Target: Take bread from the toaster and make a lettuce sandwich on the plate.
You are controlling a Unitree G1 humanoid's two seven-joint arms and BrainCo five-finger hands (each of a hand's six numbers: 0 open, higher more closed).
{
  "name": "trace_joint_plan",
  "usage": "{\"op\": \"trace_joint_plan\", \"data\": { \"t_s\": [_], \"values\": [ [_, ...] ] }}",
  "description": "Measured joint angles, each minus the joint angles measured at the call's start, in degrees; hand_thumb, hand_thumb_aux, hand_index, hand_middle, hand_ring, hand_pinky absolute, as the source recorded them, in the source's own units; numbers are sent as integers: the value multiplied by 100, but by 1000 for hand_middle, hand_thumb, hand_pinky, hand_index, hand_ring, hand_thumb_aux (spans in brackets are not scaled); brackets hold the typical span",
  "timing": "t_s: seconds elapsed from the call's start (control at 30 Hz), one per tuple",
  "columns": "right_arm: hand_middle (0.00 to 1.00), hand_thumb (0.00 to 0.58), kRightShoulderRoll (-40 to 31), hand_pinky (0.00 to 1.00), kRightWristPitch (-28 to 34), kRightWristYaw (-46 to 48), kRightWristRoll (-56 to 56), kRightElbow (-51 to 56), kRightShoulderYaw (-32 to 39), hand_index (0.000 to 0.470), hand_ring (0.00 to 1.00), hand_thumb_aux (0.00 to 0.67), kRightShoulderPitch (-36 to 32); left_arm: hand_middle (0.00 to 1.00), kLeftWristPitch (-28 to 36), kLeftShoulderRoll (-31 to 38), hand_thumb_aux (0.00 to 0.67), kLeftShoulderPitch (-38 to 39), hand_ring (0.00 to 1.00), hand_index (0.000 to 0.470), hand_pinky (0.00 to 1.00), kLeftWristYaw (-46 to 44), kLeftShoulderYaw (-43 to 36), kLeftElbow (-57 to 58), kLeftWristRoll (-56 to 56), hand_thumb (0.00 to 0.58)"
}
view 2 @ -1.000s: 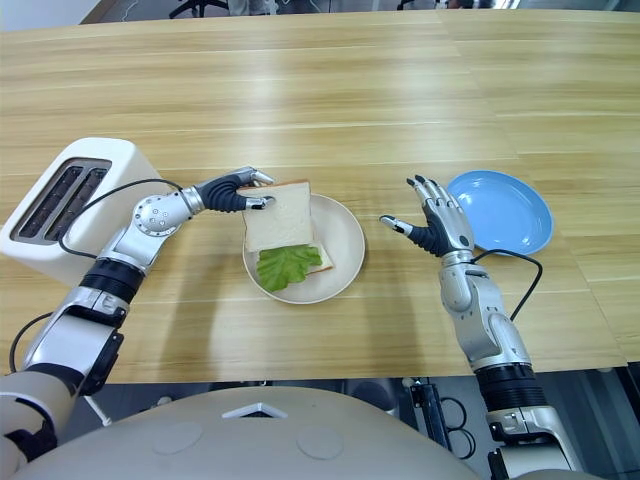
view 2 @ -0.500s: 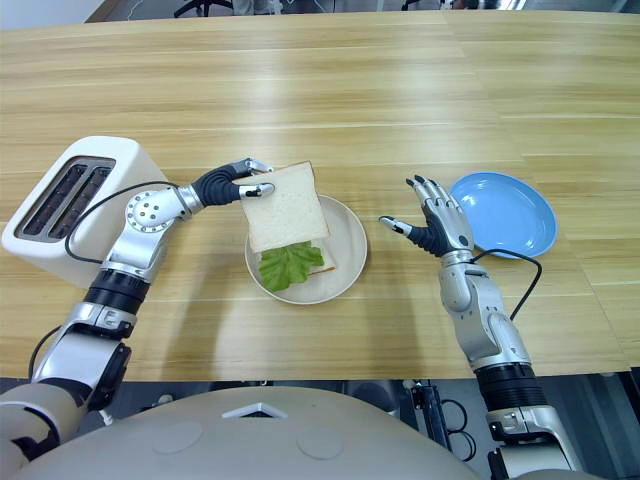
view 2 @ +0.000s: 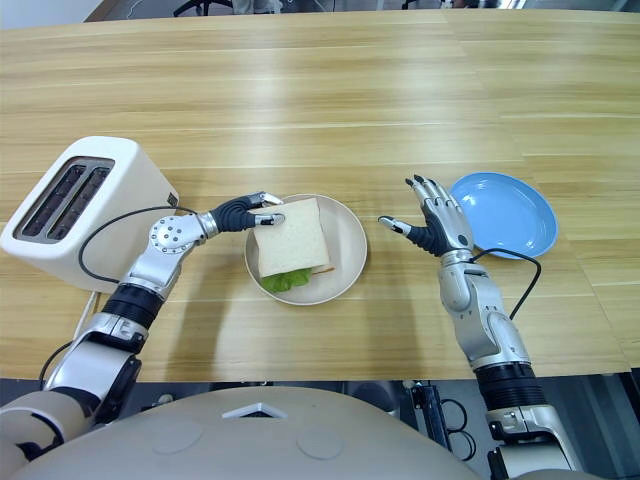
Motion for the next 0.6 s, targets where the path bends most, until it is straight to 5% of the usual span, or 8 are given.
{"op": "trace_joint_plan", "data": {
  "t_s": [0.17,0.43,0.6],
  "values": [
    [0,0,-3,0,-73,148,-27,-285,141,0,0,0,53,1000,-404,-7,670,-226,1000,460,1000,397,-100,439,510,580],
    [0,0,-94,0,-1245,1095,-48,-1408,1558,0,0,0,469,1000,-982,35,670,-472,1000,460,1000,1304,-395,1148,1433,580],
    [0,0,-101,0,-1367,1438,-95,-1804,1680,0,0,0,478,1000,-1214,47,670,-615,1000,460,1000,1755,-572,1393,1883,580]
  ]
}}
